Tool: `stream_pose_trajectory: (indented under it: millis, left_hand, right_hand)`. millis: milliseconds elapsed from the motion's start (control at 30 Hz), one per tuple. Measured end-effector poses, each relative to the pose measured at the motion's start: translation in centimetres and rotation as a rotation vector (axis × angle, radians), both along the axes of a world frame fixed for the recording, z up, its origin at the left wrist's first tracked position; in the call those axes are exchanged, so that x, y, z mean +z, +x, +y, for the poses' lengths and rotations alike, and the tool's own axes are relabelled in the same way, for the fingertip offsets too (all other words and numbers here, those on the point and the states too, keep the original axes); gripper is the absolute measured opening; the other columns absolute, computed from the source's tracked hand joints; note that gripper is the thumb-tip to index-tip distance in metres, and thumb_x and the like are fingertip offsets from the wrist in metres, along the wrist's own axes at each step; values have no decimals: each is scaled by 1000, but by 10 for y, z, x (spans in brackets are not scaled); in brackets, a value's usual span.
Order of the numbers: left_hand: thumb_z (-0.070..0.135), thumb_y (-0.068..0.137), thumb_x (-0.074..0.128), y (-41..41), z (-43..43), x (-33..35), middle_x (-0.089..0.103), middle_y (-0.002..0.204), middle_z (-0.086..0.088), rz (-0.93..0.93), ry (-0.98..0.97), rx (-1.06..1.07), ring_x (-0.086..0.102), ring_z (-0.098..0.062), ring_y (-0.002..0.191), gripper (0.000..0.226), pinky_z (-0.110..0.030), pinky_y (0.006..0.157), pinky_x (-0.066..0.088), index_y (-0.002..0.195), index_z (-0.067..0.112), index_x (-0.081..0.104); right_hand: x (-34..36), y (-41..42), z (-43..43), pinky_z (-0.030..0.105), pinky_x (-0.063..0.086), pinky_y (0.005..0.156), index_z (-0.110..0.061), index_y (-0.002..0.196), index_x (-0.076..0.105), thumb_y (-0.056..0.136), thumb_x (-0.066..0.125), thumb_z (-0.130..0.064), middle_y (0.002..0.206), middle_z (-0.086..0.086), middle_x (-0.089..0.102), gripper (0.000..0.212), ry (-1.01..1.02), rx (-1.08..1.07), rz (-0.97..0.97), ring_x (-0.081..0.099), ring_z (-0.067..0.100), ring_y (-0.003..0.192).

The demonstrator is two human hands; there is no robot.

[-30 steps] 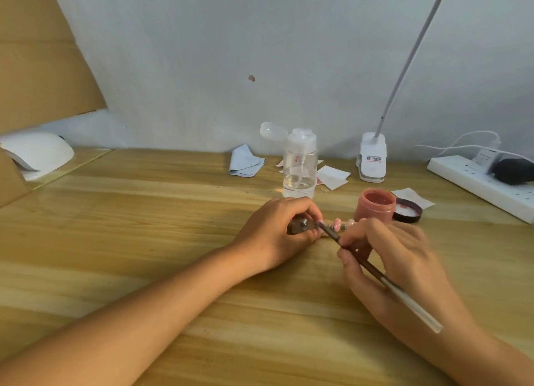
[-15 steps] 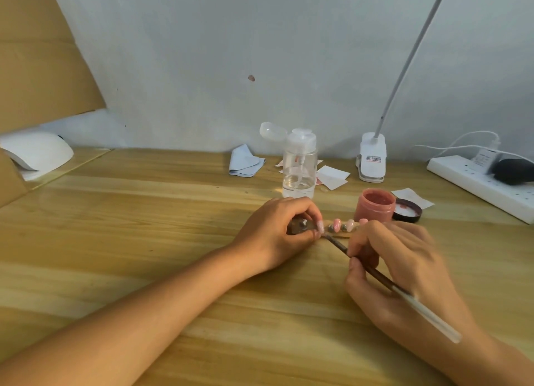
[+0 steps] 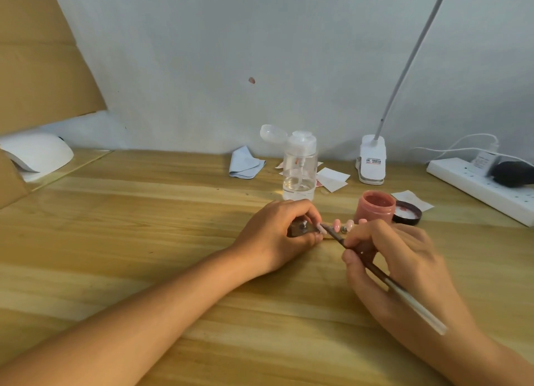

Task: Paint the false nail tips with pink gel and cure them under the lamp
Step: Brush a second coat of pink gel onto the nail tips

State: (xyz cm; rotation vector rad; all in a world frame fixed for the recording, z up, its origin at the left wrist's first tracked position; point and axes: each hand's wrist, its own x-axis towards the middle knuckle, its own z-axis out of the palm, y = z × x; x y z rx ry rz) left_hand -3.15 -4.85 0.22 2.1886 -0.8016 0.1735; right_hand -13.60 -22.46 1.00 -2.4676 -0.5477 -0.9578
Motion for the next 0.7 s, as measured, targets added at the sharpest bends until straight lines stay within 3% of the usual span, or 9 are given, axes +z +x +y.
stream_pose_trajectory:
  millis: [233,433,567,700]
  left_hand:
    - [24,82,75,-1,-1,0,67,87,10,5,3,5,54,-7,81,13,-32,73,45,83,32,65]
    - [22,82,75,0,-1,0,66,85,8,-16,1,-10,55,-9,81,17,-34,71,46,82,33,63]
    - [23,81,74,1,-1,-1,67,86,8,-7,-14,-11,56,-11,83,14,-39,74,49,82,33,64]
    - [21,81,74,1,-1,-1,65,84,8,-3,-19,-18,56,-11,81,17,-41,74,49,83,34,63]
  right_hand:
    - [1,-3,-3,16,35,89,-22,81,54,78,54,-27,66,-17,54,6,86,-10,-8,54,2,69]
    - [-2,-1,-1,24,39,90,-21,82,55,79,56,-24,67,-17,54,5,-21,-8,10,56,7,68]
    - [1,-3,-2,18,36,87,-22,80,53,78,54,-28,67,-18,52,6,76,-13,-13,52,1,70]
    - [-1,-1,1,21,36,94,-21,88,58,85,54,-28,75,-18,57,8,-51,-2,-14,57,5,74]
